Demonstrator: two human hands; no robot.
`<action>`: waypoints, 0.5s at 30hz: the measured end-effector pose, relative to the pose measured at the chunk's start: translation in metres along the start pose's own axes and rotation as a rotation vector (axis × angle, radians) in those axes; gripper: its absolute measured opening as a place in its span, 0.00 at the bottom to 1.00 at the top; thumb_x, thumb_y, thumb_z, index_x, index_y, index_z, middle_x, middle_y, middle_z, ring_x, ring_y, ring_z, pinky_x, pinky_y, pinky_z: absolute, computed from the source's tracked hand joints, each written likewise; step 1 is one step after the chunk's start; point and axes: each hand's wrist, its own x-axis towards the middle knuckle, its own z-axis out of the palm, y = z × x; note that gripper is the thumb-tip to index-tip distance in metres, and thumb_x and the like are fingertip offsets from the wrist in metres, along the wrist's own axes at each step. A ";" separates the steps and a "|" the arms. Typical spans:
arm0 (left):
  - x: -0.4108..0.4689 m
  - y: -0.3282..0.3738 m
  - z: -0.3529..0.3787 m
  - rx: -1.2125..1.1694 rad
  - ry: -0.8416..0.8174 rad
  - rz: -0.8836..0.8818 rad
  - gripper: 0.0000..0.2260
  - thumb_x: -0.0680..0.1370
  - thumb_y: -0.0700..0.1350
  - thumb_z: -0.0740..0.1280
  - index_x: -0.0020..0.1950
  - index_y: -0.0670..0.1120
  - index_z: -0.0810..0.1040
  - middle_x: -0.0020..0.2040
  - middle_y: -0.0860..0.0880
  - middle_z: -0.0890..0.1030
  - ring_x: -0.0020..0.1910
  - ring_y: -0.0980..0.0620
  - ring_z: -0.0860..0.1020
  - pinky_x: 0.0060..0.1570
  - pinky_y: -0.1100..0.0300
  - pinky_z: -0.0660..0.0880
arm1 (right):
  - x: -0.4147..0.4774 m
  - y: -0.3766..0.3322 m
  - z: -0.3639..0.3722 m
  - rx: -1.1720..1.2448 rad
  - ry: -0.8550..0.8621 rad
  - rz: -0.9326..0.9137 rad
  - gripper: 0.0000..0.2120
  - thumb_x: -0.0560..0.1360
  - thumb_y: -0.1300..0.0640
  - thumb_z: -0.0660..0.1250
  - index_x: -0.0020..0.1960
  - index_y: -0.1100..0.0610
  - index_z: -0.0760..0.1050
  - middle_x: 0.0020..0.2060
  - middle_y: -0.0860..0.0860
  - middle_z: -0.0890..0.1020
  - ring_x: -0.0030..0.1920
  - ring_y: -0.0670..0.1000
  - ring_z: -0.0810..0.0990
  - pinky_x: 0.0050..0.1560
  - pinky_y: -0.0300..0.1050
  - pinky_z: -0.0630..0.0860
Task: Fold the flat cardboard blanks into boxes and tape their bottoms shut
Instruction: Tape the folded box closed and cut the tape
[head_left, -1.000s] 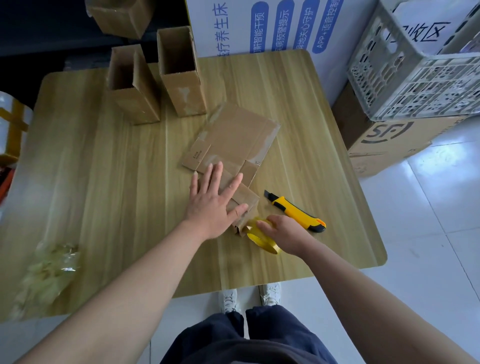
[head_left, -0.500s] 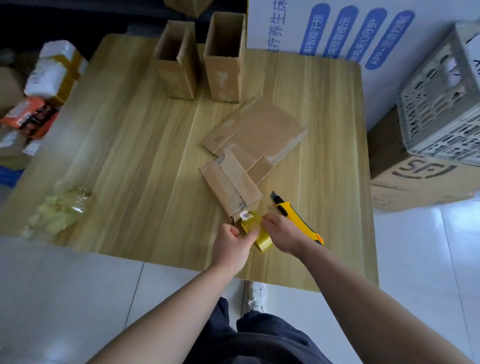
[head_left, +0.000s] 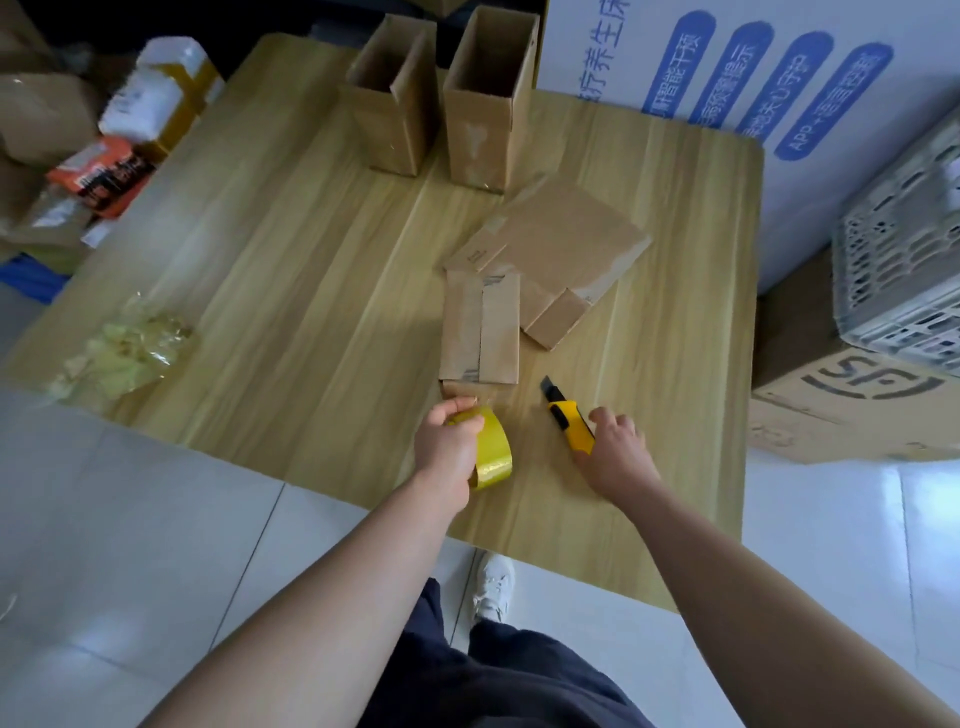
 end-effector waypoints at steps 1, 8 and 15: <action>0.000 0.001 0.000 0.025 -0.012 -0.002 0.09 0.74 0.37 0.68 0.42 0.52 0.80 0.52 0.47 0.81 0.49 0.46 0.79 0.52 0.50 0.77 | 0.002 0.002 0.004 0.006 -0.023 0.000 0.20 0.77 0.56 0.64 0.67 0.55 0.64 0.60 0.58 0.72 0.59 0.61 0.73 0.57 0.53 0.73; 0.004 0.012 -0.007 0.235 -0.084 0.003 0.10 0.69 0.51 0.76 0.45 0.51 0.79 0.54 0.43 0.81 0.53 0.42 0.79 0.58 0.44 0.77 | -0.003 0.009 -0.008 0.018 -0.116 -0.021 0.17 0.75 0.58 0.64 0.62 0.58 0.66 0.53 0.56 0.71 0.47 0.58 0.74 0.42 0.46 0.70; 0.011 0.025 -0.012 0.451 -0.205 0.169 0.12 0.77 0.53 0.69 0.58 0.51 0.77 0.55 0.47 0.80 0.55 0.45 0.77 0.60 0.48 0.74 | -0.039 0.016 -0.060 0.162 0.093 -0.387 0.16 0.79 0.39 0.54 0.56 0.49 0.70 0.41 0.50 0.78 0.37 0.52 0.75 0.37 0.47 0.71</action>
